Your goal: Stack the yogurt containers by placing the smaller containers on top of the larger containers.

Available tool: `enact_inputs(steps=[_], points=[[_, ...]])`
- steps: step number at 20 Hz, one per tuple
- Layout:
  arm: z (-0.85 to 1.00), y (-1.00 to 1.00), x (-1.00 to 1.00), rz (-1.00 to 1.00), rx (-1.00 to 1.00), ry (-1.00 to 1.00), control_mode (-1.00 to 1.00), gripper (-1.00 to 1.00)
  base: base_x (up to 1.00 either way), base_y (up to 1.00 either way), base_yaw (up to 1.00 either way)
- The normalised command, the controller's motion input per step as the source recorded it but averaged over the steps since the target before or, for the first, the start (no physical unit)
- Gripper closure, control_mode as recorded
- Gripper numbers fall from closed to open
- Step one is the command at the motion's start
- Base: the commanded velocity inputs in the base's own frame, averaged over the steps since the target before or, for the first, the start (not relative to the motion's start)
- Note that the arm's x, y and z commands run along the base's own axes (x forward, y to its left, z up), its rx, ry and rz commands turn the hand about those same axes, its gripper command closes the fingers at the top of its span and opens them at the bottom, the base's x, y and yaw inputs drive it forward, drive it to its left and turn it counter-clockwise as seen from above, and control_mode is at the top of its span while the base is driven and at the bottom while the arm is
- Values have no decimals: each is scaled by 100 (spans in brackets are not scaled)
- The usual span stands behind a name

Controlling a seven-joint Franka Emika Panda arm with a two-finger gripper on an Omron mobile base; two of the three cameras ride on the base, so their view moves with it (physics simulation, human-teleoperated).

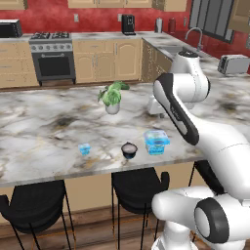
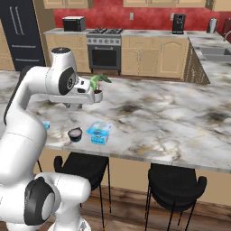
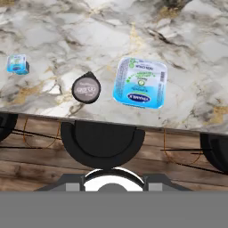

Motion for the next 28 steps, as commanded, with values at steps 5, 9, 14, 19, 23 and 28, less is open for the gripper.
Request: enact_inputs(steps=[5, 9, 14, 19, 23, 28], points=[[-9, 0, -23, 0, 0, 0, -100, -100, 0, 0, 0], [-33, 8, -56, 0, 0, 0, -100, -100, 0, 0, 0], [-36, 22, -55, 0, 0, 0, -100, -100, 0, 0, 0], [-19, 33, -47, -5, 0, 0, -100, -100, 0, 0, 0], [-19, 37, -24, -5, 0, 3, -100, -100, 0, 0, 0], [-20, 29, 0, -8, 0, 9, -100, -100, 0, 0, 0]])
